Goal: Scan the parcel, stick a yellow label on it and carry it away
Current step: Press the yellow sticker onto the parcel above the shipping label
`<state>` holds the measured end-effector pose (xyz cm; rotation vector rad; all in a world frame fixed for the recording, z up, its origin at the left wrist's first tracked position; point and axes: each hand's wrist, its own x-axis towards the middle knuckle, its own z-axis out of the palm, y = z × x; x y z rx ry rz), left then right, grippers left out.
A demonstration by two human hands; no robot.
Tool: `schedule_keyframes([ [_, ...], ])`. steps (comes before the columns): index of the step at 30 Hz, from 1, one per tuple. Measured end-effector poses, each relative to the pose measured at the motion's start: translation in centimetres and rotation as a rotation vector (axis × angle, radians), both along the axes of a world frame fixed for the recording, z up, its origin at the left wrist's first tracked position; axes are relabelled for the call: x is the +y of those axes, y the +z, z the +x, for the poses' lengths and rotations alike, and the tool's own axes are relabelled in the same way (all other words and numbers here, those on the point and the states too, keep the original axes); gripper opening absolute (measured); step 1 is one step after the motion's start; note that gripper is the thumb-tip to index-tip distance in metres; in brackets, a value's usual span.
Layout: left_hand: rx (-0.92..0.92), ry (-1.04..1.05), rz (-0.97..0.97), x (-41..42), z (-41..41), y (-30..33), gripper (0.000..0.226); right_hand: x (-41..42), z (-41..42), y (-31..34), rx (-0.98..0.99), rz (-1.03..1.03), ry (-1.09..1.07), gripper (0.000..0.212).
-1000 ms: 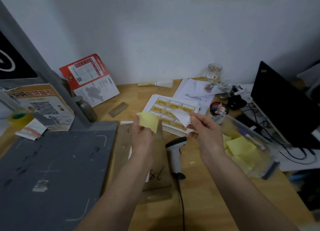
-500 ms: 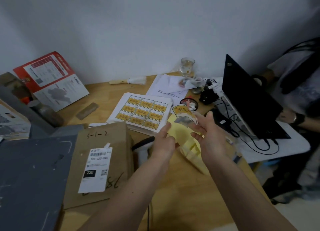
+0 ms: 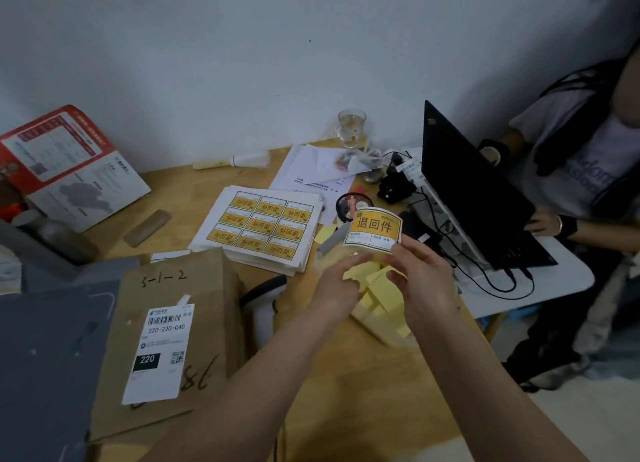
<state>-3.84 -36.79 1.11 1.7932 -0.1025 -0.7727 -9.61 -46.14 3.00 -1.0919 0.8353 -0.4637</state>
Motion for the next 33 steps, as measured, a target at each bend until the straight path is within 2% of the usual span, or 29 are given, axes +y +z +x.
schedule_keyframes([
  [3, 0.059, 0.149, -0.035, 0.9, 0.8, -0.6, 0.041, 0.3, 0.4, -0.3, 0.016, 0.020, 0.017, 0.020],
  [6, 0.130, 0.362, -0.159, 2.7, 1.7, -0.5, 0.021, 1.2, 1.2, -0.6, 0.025, 0.044, 0.055, 0.015],
  [10, 0.028, 0.569, -0.226, 6.7, 2.8, 0.8, 0.041, 3.5, 3.1, -1.1, 0.038, 0.055, 0.146, 0.019],
  [18, -0.217, 0.716, -0.127, 15.6, 2.3, 2.1, 0.035, 12.0, 7.1, -2.0, 0.071, -0.010, 0.390, 0.030],
  [20, -0.216, 0.775, -0.097, 17.9, 2.4, 1.7, 0.034, 14.0, 7.8, -2.1, 0.098, -0.022, 0.428, 0.033],
  [23, -0.175, 0.875, -0.088, 21.7, 3.2, 1.2, 0.024, 16.7, 8.5, -2.0, 0.157, -0.043, 0.459, 0.011],
  [26, -0.177, 0.905, -0.075, 24.8, 4.6, 0.1, 0.015, 18.8, 9.2, -1.9, 0.185, -0.046, 0.433, 0.003],
  [33, -0.179, 0.823, 0.017, 28.9, 7.9, -1.9, 0.008, 22.5, 12.4, -1.9, 0.229, -0.082, 0.369, 0.012],
])
